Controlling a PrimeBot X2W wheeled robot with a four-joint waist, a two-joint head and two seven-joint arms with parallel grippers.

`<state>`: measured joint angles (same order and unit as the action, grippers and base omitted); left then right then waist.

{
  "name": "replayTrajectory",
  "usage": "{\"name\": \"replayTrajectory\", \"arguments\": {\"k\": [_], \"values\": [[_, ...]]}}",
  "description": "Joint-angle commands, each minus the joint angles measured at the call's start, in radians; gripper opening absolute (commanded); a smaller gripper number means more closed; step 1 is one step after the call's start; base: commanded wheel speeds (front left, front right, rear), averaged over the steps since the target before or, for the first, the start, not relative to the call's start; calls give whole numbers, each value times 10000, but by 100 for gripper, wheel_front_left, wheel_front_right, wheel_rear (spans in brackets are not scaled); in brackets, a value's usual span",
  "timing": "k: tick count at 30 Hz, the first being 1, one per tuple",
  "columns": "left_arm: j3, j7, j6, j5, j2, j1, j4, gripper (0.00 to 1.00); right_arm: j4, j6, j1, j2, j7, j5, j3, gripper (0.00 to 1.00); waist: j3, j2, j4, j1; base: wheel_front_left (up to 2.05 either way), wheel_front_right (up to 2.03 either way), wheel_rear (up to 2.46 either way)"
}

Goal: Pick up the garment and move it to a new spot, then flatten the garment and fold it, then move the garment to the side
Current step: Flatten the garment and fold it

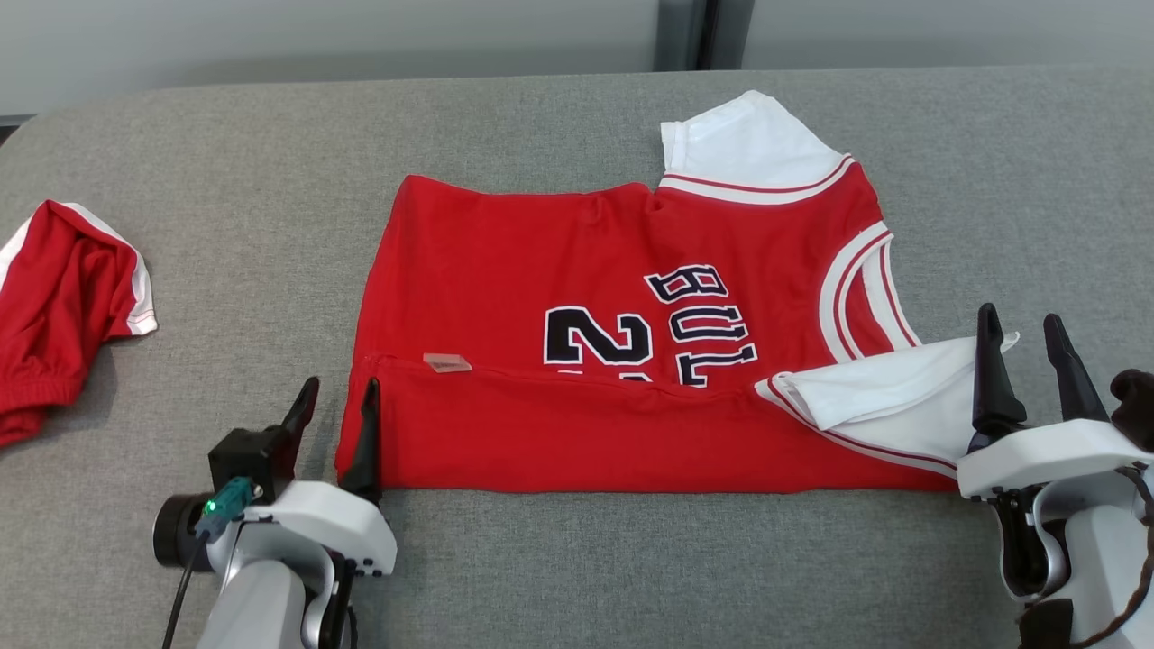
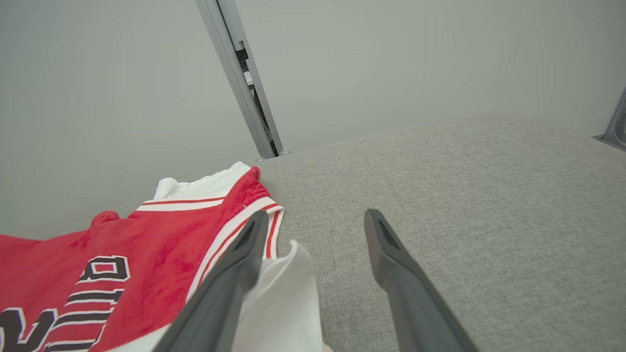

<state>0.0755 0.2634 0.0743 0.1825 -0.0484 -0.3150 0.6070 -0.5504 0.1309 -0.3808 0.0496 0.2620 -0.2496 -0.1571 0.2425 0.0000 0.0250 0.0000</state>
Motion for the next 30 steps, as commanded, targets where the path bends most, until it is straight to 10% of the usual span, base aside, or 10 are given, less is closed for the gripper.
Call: {"name": "replayTrajectory", "arguments": {"k": [1,19,30], "values": [[-33,18,-76,36,-44,151,-38,100,77,-3,159,39,43,-39,-20,100,-22,0,1,0,0,0,0],[200,19,-658,736,-48,1633,-929,100,2115,-3,2636,52,31,-750,-184,100,-419,0,-92,0,0,0,0],[346,18,-548,762,-47,1778,-984,100,799,-3,3012,396,31,-1039,753,100,-462,0,53,0,0,0,0]]}}
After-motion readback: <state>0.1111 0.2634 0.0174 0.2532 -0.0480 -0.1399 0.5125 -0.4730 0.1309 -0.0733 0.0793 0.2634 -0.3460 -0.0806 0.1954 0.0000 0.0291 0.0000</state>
